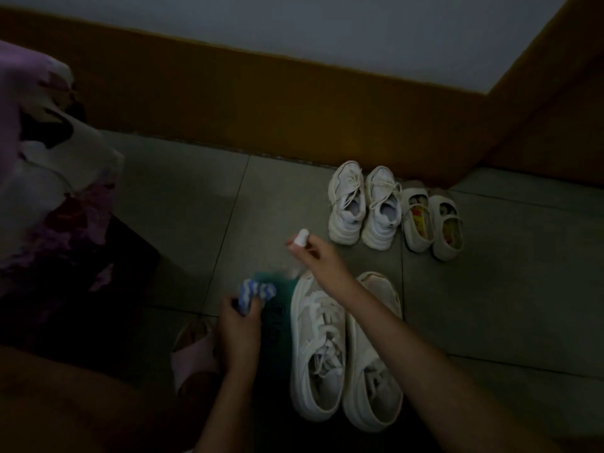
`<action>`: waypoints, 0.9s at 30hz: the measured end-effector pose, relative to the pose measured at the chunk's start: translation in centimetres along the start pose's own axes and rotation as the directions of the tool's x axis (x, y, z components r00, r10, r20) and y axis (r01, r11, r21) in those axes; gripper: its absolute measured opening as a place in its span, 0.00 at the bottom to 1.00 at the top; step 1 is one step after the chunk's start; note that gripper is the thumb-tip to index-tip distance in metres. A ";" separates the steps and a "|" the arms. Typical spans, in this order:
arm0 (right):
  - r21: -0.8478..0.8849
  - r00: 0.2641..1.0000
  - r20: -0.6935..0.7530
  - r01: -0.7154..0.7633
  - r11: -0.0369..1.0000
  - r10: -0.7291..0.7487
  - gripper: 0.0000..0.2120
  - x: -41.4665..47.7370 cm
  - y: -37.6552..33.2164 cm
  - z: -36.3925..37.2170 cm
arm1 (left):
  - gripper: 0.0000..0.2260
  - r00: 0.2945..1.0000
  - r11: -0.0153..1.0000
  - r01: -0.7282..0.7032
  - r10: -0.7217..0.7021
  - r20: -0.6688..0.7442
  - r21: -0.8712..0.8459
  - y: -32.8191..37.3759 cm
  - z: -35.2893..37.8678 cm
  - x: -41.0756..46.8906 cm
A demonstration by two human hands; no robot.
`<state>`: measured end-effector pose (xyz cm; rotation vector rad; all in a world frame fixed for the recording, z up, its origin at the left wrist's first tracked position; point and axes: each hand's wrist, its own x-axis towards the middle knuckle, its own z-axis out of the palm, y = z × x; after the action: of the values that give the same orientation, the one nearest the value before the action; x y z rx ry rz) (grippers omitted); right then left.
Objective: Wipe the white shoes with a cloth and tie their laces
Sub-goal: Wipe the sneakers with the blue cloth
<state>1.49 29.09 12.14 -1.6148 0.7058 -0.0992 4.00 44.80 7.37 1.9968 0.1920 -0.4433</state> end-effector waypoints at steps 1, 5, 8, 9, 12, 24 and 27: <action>0.045 1.000 -0.018 0.001 0.999 0.000 0.09 -0.6 -0.7 -1.1 | 0.06 1.000 0.999 -0.007 0.007 0.019 -0.033 0.6 0.3 0.1; 0.310 0.998 0.034 -0.059 0.949 0.051 0.12 -2.8 -1.4 -5.4 | 0.10 0.993 0.994 -0.038 0.049 0.108 -0.103 2.3 1.5 0.3; 0.484 0.988 0.109 -0.152 0.861 0.113 0.16 -3.7 -0.9 -8.1 | 0.19 0.980 0.985 -0.022 0.056 0.193 -0.173 2.9 2.2 0.5; 0.538 0.981 0.138 -0.191 0.821 0.138 0.17 -3.8 -0.8 -8.9 | 0.19 0.975 0.983 0.005 0.037 0.221 -0.185 3.2 2.4 0.7; 0.620 0.958 0.191 -0.287 0.730 0.215 0.18 -4.2 -0.3 -10.9 | 0.14 0.953 0.979 0.105 -0.048 0.299 -0.176 3.6 3.3 1.6; 0.765 0.936 0.278 -0.352 0.539 0.217 0.26 -4.3 1.6 -17.3 | 0.07 0.932 0.970 0.145 -0.068 0.356 -0.195 3.3 4.8 1.9; 0.730 0.917 0.284 -0.396 0.557 0.280 0.29 -4.1 2.5 -18.0 | 0.10 0.928 0.973 0.136 -0.060 0.367 -0.186 3.0 4.8 1.8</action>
<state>-10.92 15.45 14.56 -0.6067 0.7182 -0.0020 5.55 39.08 7.30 1.6718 0.1041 -0.8119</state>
